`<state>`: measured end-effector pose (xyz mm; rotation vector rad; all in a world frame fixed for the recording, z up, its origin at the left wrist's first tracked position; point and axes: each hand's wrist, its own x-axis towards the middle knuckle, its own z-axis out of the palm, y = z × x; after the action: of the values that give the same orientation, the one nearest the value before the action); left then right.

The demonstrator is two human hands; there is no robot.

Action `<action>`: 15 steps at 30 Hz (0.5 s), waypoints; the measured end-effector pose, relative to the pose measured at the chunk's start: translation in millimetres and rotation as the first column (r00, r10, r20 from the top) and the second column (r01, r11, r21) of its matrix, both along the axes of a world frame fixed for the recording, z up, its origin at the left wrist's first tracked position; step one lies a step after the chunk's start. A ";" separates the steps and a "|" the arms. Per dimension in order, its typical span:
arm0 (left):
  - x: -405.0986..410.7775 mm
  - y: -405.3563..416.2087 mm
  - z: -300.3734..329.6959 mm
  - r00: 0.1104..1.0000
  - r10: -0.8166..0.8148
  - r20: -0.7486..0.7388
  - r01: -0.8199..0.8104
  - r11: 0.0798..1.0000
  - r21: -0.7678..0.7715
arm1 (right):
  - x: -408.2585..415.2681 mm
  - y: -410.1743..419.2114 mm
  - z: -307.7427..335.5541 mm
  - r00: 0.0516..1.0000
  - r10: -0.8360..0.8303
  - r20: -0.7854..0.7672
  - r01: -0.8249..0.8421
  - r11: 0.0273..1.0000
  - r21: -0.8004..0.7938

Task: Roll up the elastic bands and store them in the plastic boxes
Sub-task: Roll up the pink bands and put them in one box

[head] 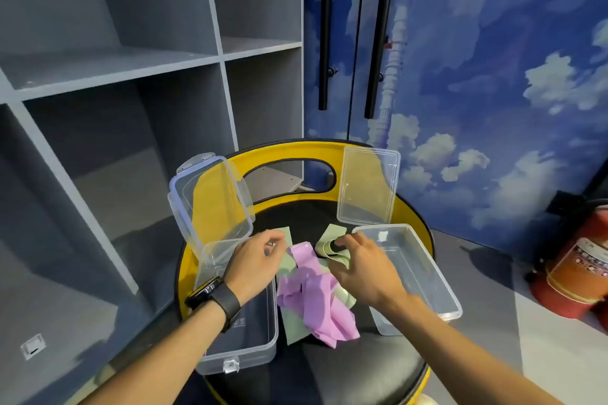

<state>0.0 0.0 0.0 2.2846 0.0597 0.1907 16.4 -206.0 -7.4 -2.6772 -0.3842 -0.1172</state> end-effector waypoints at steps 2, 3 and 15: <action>13.6 1.8 -9.8 0.999 -0.002 -0.035 0.001 1.000 -0.008 | 9.7 3.6 -7.9 0.999 -0.001 -0.040 0.003 1.000 0.028; 20.5 2.2 -16.4 0.999 -0.014 -0.046 0.014 1.000 -0.003 | 14.2 5.8 -13.5 0.999 0.006 -0.050 -0.005 1.000 0.024; 72.1 -30.0 -63.3 0.861 -0.227 -0.456 0.203 0.974 -0.103 | 60.0 22.7 -75.0 0.943 0.015 -0.331 -0.059 0.990 -0.125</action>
<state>72.1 -30.0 -63.3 2.2172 0.0555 -0.4773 76.4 -183.3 -82.4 -2.7499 -0.3444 0.3778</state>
